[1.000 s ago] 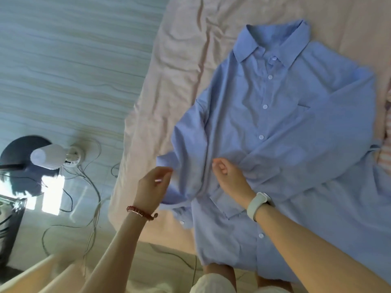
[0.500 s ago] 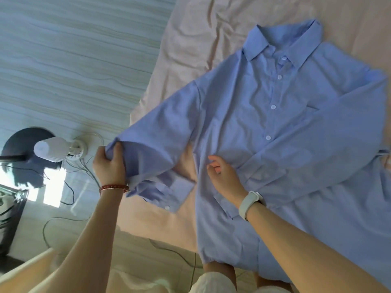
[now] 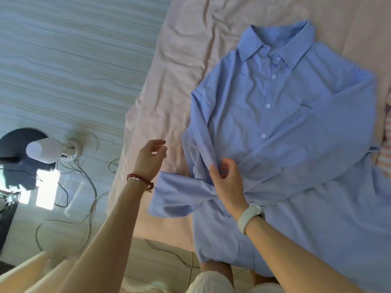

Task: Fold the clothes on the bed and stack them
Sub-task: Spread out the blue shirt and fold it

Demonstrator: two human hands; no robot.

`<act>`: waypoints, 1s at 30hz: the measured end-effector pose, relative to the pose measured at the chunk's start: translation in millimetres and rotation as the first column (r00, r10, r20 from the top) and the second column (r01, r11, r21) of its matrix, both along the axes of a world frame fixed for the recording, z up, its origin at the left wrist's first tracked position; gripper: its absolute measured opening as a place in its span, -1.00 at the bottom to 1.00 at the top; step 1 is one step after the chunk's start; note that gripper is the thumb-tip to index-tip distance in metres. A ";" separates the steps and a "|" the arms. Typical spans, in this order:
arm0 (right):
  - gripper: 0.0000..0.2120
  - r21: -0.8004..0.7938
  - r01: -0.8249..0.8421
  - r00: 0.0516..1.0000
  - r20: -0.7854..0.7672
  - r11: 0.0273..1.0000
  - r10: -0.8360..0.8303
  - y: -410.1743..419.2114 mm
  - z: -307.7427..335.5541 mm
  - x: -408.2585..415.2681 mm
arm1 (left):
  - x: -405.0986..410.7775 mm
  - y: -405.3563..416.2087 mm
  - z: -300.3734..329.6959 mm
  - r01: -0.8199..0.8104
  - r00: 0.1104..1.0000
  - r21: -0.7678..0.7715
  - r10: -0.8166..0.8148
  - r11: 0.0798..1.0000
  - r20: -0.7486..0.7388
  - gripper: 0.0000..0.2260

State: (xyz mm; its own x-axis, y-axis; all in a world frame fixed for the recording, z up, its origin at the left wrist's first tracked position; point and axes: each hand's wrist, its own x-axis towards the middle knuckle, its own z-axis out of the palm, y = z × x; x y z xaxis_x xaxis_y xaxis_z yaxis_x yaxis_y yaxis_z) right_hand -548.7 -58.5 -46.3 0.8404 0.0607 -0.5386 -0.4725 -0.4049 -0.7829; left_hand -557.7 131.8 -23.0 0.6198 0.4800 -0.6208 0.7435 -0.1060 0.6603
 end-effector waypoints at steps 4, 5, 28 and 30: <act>-0.73 -0.189 -0.148 0.977 -0.181 0.971 0.114 1.3 -3.4 -10.2 | 16.0 -8.8 -18.6 0.204 0.978 0.069 -0.206 0.977 0.034 -0.67; -0.72 -0.187 -0.119 0.980 -0.178 0.975 0.086 -1.0 -0.9 -9.2 | 22.9 -12.2 -19.6 0.276 0.956 0.125 -0.286 0.953 0.064 -0.63; -0.83 -0.206 0.349 0.809 -0.427 0.914 -0.405 -121.5 -20.5 29.7 | 199.3 -90.3 -25.3 0.608 0.488 0.738 -0.871 0.291 -0.060 -0.81; -0.83 -0.157 0.381 0.796 -0.445 0.911 -0.410 -140.0 -18.0 30.2 | 206.6 -90.5 -21.7 0.607 0.509 0.743 -0.856 0.284 -0.089 -0.80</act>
